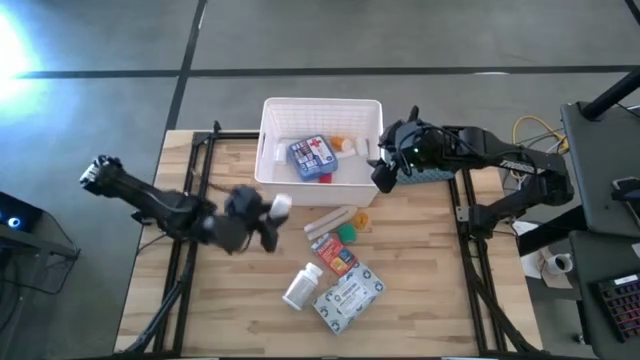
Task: Pick & place medical supplies in basket/bin
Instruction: Put the white medicine bottle into the white bin, then put the orange medicine bottle into the white bin
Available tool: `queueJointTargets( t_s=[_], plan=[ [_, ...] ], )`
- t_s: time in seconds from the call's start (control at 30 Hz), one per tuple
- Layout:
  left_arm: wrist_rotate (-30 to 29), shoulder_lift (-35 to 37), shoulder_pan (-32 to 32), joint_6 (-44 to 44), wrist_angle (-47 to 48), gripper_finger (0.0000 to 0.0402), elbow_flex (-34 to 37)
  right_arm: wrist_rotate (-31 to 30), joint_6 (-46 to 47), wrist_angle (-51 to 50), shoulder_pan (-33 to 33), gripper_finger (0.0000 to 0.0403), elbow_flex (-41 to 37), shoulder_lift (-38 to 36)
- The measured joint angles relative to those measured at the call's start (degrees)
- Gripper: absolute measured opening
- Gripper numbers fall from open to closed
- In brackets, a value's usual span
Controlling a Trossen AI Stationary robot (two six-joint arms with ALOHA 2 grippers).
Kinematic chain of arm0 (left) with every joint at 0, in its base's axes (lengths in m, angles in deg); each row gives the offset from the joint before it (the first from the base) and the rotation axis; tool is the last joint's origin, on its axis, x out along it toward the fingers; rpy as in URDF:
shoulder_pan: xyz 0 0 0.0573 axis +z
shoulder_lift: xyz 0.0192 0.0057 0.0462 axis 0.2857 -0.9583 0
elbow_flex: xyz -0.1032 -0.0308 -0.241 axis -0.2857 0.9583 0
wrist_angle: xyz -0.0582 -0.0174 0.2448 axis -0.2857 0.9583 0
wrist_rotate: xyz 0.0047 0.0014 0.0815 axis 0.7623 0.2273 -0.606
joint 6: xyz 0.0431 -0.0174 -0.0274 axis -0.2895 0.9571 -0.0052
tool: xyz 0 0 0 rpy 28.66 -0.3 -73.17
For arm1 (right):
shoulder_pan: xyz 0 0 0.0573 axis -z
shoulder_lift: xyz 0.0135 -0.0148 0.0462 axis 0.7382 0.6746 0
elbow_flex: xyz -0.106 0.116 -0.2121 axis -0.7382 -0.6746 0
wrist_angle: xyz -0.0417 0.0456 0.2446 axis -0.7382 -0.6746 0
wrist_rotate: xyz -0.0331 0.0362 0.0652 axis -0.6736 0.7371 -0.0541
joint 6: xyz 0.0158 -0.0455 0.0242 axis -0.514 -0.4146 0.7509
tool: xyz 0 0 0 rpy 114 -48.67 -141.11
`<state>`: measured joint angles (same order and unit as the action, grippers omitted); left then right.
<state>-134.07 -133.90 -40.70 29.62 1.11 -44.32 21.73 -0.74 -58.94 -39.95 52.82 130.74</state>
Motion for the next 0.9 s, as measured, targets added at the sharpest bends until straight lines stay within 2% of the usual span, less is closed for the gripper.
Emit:
queueJointTargets(
  t_s=[0.07, 0.17, 0.3, 0.47, 0.63, 0.77, 0.9],
  plan=[
    [-1.49, -0.01, 3.29, -11.48, -3.89, 0.0168, -3.5, 0.0, 1.16, -0.31, -0.51, 0.0258, 0.0, -0.27],
    [1.44, -1.66, 10.67, -24.75, -6.31, 0.0166, -9.18, -0.05, 2.17, -0.45, -1.54, 0.0255, -0.07, -0.37],
    [7.57, -5.34, 23.16, -33.17, -2.72, 0.0166, -15.74, -0.01, 4.09, -0.76, -4.21, 0.0253, -0.14, -0.45],
    [8.4, -10.18, 32.38, -41.65, -2.46, 0.0197, -18.62, -1.45, 9.22, -2.07, -8.87, 0.0253, -0.71, -0.91],
    [9.11, -14.87, 36.71, -43.65, -2.45, 0.025, -18.6, -6.91, 16.94, -8.63, -13.87, 0.0258, -1.48, -0.91],
    [10.44, -17.7, 37.66, -43.57, -2.29, 0.0288, -18.6, -7.5, 25.3, -14.82, -17.54, 0.0266, -2.42, -0.91],
    [10.73, -18.61, 36.97, -43.55, 0.16, 0.0302, -18.49, -7.52, 31.24, -18.78, -20.99, 0.0273, -4.64, -0.91]
  ],
)
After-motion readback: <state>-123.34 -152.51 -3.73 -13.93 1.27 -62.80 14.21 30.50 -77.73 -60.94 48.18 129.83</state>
